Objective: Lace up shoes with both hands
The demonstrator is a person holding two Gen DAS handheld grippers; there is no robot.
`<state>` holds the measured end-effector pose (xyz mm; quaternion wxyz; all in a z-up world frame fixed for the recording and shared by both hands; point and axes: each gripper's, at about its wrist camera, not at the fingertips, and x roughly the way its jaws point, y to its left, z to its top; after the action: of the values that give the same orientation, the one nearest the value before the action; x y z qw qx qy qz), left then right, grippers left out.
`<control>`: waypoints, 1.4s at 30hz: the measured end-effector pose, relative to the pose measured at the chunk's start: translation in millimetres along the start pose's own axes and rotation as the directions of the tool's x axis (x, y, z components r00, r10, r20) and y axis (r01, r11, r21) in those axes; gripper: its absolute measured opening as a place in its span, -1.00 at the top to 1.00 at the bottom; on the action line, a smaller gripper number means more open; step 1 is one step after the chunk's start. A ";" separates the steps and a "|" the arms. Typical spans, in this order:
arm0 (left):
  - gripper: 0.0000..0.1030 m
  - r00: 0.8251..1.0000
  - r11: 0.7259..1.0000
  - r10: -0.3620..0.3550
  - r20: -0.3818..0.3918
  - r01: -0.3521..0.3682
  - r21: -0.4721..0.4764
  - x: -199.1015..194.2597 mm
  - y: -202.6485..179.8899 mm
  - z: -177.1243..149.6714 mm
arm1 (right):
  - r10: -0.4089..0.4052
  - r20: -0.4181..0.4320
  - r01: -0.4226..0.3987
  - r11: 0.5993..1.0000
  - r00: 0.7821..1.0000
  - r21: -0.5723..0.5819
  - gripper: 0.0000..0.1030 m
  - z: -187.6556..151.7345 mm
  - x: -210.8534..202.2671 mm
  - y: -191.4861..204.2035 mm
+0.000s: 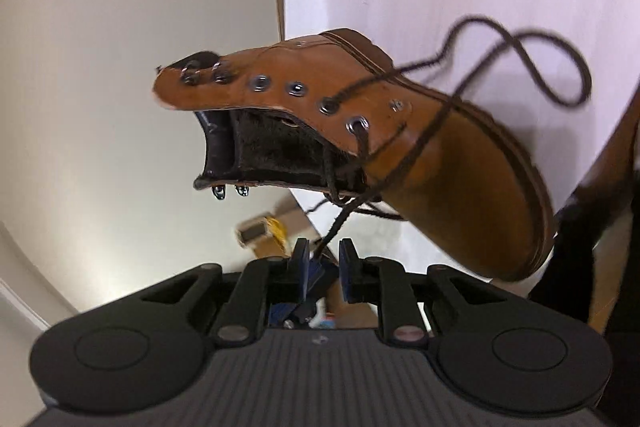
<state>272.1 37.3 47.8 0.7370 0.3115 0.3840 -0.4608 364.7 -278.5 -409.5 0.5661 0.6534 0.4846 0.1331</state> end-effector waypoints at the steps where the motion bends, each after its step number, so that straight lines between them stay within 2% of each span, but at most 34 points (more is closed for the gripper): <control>1: 0.96 1.000 1.000 -0.002 0.002 0.002 0.003 -0.4 -0.4 -0.2 | 0.017 0.008 -0.017 1.000 1.000 0.022 0.64 0.2 -0.1 -0.7; 5: 0.96 1.000 1.000 -0.011 0.007 0.010 0.016 -2.3 -1.8 -0.8 | 0.021 0.024 -0.022 0.999 0.999 0.031 0.65 3.0 0.5 3.7; 8: 0.96 1.000 1.000 -0.014 0.010 0.014 0.024 -3.2 -2.7 -1.8 | 0.014 0.033 -0.015 1.000 0.999 0.019 0.90 2.4 2.8 1.0; 9: 0.96 1.000 1.000 -0.016 0.012 0.016 0.025 -3.9 -2.4 -2.4 | 0.016 0.039 -0.017 1.000 0.999 0.020 0.94 2.1 3.5 -0.1; 15: 0.93 1.000 0.999 -0.001 -0.005 0.000 -0.042 -4.3 7.6 -6.4 | 0.006 0.121 -0.002 0.999 0.993 -0.033 0.95 -5.5 -0.6 11.0; 24: 0.93 1.000 0.998 -0.006 -0.007 0.005 -0.063 -9.0 11.2 -16.0 | -0.003 0.339 0.054 0.989 0.941 -0.141 0.95 2.0 11.0 41.3; 28: 0.92 1.000 0.997 -0.012 -0.004 0.012 -0.070 -11.7 10.6 -20.4 | -0.028 0.354 0.086 0.985 0.935 -0.147 0.95 7.9 23.1 42.7; 32: 0.86 1.000 0.997 0.000 0.000 0.000 -0.083 -13.3 12.4 -25.8 | -0.049 0.332 0.105 0.982 0.942 -0.154 0.95 11.9 28.7 43.5; 37: 0.86 0.999 0.993 0.055 0.004 -0.054 -0.106 -12.2 22.1 -26.2 | -0.068 0.290 0.109 0.986 0.955 -0.125 0.95 17.6 30.4 40.5; 42: 0.85 0.997 0.990 0.082 0.011 -0.080 -0.116 -12.0 29.1 -23.0 | -0.070 0.295 0.094 0.993 0.953 -0.069 0.95 20.0 29.6 35.9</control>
<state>289.1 72.4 49.3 0.7750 0.2798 0.3912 -0.4099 411.2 -263.5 -395.9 0.6628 0.6214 0.4167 0.0315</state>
